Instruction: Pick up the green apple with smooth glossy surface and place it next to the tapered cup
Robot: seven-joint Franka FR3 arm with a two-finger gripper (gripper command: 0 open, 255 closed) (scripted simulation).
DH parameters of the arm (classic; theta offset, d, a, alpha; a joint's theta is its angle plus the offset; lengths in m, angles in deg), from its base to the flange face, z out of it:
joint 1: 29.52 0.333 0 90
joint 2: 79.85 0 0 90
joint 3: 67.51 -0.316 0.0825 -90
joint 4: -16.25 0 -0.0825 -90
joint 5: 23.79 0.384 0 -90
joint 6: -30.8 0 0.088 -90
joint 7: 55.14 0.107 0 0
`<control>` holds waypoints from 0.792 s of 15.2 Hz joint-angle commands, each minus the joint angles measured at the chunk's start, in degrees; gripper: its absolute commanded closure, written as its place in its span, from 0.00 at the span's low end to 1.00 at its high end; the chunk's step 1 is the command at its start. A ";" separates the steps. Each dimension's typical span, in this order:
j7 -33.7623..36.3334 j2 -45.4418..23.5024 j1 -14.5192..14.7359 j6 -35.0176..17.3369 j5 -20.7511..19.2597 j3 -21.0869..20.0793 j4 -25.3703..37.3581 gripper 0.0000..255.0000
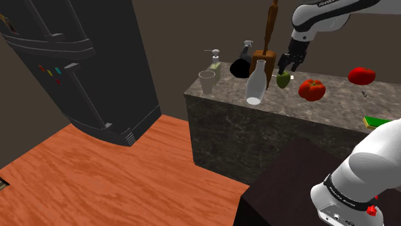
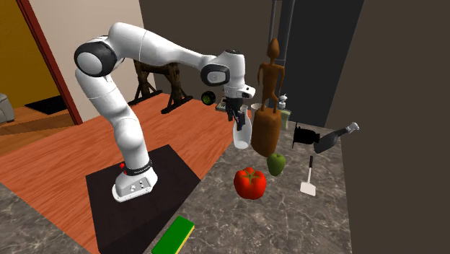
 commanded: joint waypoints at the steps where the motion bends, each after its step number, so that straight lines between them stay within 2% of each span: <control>1: -2.46 -3.85 -0.41 -1.23 1.77 1.95 2.53 0.00; 7: -10.21 -16.29 -2.67 -3.67 9.59 6.26 10.97 0.00; 12: -16.30 -27.39 -6.85 -3.45 17.36 7.51 19.98 0.00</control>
